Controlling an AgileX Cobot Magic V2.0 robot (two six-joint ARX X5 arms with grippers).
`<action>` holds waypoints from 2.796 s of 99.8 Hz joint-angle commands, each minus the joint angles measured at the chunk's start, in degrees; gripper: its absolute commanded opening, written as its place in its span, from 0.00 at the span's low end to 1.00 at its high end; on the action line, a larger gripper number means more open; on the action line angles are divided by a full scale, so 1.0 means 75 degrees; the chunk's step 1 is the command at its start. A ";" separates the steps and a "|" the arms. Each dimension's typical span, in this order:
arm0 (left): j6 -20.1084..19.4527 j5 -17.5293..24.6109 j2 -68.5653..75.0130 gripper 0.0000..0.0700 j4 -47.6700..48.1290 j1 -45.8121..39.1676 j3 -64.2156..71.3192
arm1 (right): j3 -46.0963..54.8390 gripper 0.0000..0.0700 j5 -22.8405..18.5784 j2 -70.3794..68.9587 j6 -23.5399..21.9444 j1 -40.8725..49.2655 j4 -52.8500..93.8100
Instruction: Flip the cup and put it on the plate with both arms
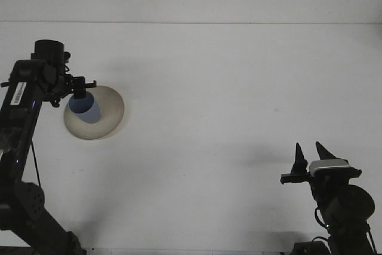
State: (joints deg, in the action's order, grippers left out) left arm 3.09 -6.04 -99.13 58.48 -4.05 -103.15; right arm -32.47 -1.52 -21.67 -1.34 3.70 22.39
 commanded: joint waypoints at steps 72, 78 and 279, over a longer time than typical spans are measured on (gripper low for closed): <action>0.0344 0.0609 0.5383 0.37 -0.2952 0.1402 0.4485 | -0.0020 0.49 0.0003 -0.0009 -0.0044 0.0003 -0.0009; 0.0347 0.0609 0.5968 0.37 -0.3491 0.1559 0.5278 | -0.0020 0.49 0.0003 -0.0009 -0.0044 0.0003 -0.0009; 0.0539 0.0230 0.9938 0.02 -0.5811 0.1749 0.9192 | -0.0023 0.00 0.0003 -0.0009 -0.0047 0.0003 -0.0012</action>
State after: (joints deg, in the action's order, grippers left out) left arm 6.98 -4.16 -24.47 15.46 8.93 -33.61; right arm -32.47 -1.52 -21.67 -1.34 3.70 22.85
